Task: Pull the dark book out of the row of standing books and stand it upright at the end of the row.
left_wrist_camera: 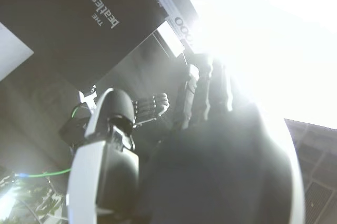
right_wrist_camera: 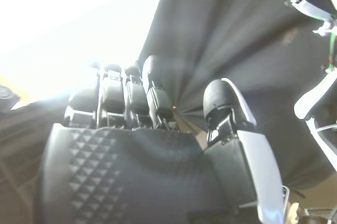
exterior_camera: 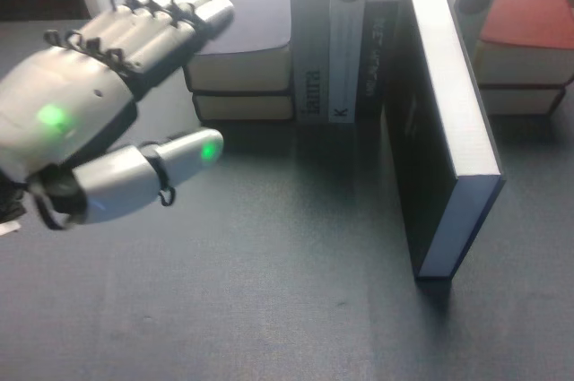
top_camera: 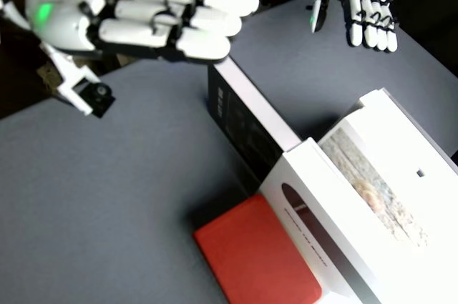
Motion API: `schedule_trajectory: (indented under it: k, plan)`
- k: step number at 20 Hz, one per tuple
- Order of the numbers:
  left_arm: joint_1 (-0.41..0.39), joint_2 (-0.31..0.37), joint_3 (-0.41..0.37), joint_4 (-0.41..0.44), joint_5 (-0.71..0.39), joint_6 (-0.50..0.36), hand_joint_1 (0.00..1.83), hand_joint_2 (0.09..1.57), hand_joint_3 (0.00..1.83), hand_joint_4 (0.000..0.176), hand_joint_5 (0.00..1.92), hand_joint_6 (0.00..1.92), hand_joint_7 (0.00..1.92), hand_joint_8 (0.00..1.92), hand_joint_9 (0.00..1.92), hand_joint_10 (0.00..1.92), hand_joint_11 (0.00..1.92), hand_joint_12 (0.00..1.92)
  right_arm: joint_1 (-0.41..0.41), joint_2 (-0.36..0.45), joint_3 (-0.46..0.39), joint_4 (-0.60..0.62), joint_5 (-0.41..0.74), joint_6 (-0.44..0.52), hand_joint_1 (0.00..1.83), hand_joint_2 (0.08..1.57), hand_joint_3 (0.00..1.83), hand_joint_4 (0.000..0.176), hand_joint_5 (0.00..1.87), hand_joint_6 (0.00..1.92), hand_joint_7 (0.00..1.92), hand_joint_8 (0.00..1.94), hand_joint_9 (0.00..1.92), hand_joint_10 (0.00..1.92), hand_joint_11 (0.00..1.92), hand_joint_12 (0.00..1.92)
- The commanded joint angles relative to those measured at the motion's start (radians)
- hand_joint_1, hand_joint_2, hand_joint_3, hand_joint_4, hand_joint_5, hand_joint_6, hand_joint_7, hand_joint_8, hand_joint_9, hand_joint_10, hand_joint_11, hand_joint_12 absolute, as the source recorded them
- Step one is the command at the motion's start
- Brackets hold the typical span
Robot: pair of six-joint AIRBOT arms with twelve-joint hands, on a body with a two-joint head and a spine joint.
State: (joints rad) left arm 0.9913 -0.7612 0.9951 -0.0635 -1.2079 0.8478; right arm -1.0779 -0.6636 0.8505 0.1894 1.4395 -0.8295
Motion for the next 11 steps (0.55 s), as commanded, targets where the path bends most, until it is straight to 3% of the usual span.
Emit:
schedule_trajectory:
  k: [1, 2, 3, 4, 5, 6, 7, 8, 9, 10, 11]
  plan:
    - [-0.010, 0.006, -0.007, -0.007, -0.148, 0.006, 0.06, 1.39, 0.00, 0.028, 0.00, 0.00, 0.00, 0.00, 0.00, 0.00, 0.00, 0.00, 0.007, -0.001, 0.004, 0.013, 0.137, 0.000, 0.00, 1.43, 0.00, 0.000, 0.00, 0.00, 0.00, 0.00, 0.00, 0.00, 0.00, 0.00]
    - [-0.007, 0.014, -0.012, -0.009, -0.160, 0.008, 0.07, 1.37, 0.00, 0.061, 0.00, 0.00, 0.00, 0.00, 0.00, 0.00, 0.00, 0.00, 0.007, -0.001, 0.003, 0.016, 0.144, -0.004, 0.00, 1.42, 0.00, 0.013, 0.00, 0.00, 0.00, 0.00, 0.00, 0.00, 0.00, 0.00]
    - [-0.004, 0.023, -0.019, -0.012, -0.175, 0.009, 0.08, 1.38, 0.00, 0.071, 0.00, 0.00, 0.00, 0.00, 0.00, 0.00, 0.00, 0.00, 0.007, -0.001, 0.002, 0.017, 0.150, -0.009, 0.00, 1.41, 0.00, 0.023, 0.00, 0.00, 0.00, 0.00, 0.00, 0.00, 0.00, 0.00]
    - [-0.003, 0.029, -0.023, -0.015, -0.186, 0.010, 0.09, 1.37, 0.00, 0.049, 0.00, 0.00, 0.00, 0.00, 0.00, 0.00, 0.00, 0.00, 0.007, -0.001, 0.000, 0.020, 0.156, -0.018, 0.00, 1.39, 0.00, 0.036, 0.00, 0.00, 0.00, 0.00, 0.00, 0.00, 0.00, 0.00]
    - [-0.002, 0.033, -0.027, -0.017, -0.198, 0.014, 0.05, 1.35, 0.00, 0.057, 0.00, 0.00, 0.00, 0.00, 0.00, 0.00, 0.00, 0.00, 0.007, -0.001, -0.002, 0.022, 0.162, -0.025, 0.00, 1.37, 0.00, 0.063, 0.00, 0.00, 0.00, 0.00, 0.00, 0.00, 0.00, 0.00]
    - [-0.001, 0.036, -0.029, -0.020, -0.208, 0.022, 0.01, 1.35, 0.00, 0.061, 0.00, 0.00, 0.00, 0.00, 0.00, 0.00, 0.00, 0.00, 0.007, -0.001, -0.002, 0.023, 0.166, -0.028, 0.00, 1.37, 0.00, 0.065, 0.00, 0.00, 0.00, 0.00, 0.00, 0.00, 0.00, 0.00]
    - [0.001, 0.037, -0.032, -0.027, -0.225, 0.027, 0.00, 1.33, 0.00, 0.081, 0.00, 0.00, 0.00, 0.00, 0.00, 0.00, 0.00, 0.00, 0.007, 0.000, -0.002, 0.023, 0.171, -0.029, 0.00, 1.38, 0.00, 0.070, 0.00, 0.00, 0.00, 0.00, 0.00, 0.00, 0.00, 0.00]
    - [0.005, 0.037, -0.032, -0.031, -0.237, 0.027, 0.00, 1.30, 0.00, 0.138, 0.00, 0.00, 0.00, 0.00, 0.00, 0.00, 0.00, 0.00, 0.007, 0.000, -0.002, 0.023, 0.172, -0.029, 0.04, 1.38, 0.00, 0.073, 0.00, 0.00, 0.00, 0.00, 0.00, 0.00, 0.00, 0.00]
    - [0.009, 0.036, -0.033, -0.039, -0.258, 0.027, 0.00, 1.30, 0.00, 0.156, 0.00, 0.00, 0.00, 0.00, 0.00, 0.00, 0.00, 0.00, 0.007, 0.003, -0.004, 0.023, 0.175, -0.029, 0.07, 1.37, 0.00, 0.076, 0.00, 0.00, 0.00, 0.00, 0.00, 0.00, 0.00, 0.00]
    - [0.011, 0.035, -0.033, -0.046, -0.277, 0.030, 0.00, 1.31, 0.00, 0.157, 0.00, 0.00, 0.00, 0.00, 0.00, 0.00, 0.00, 0.00, 0.007, 0.008, -0.007, 0.023, 0.181, -0.029, 0.10, 1.34, 0.00, 0.094, 0.00, 0.00, 0.00, 0.00, 0.00, 0.00, 0.00, 0.00]
    - [0.012, 0.034, -0.033, -0.052, -0.293, 0.030, 0.01, 1.32, 0.00, 0.146, 0.00, 0.00, 0.00, 0.00, 0.00, 0.00, 0.00, 0.00, 0.007, 0.011, -0.009, 0.024, 0.186, -0.029, 0.12, 1.35, 0.00, 0.079, 0.00, 0.00, 0.00, 0.00, 0.00, 0.00, 0.00, 0.00]
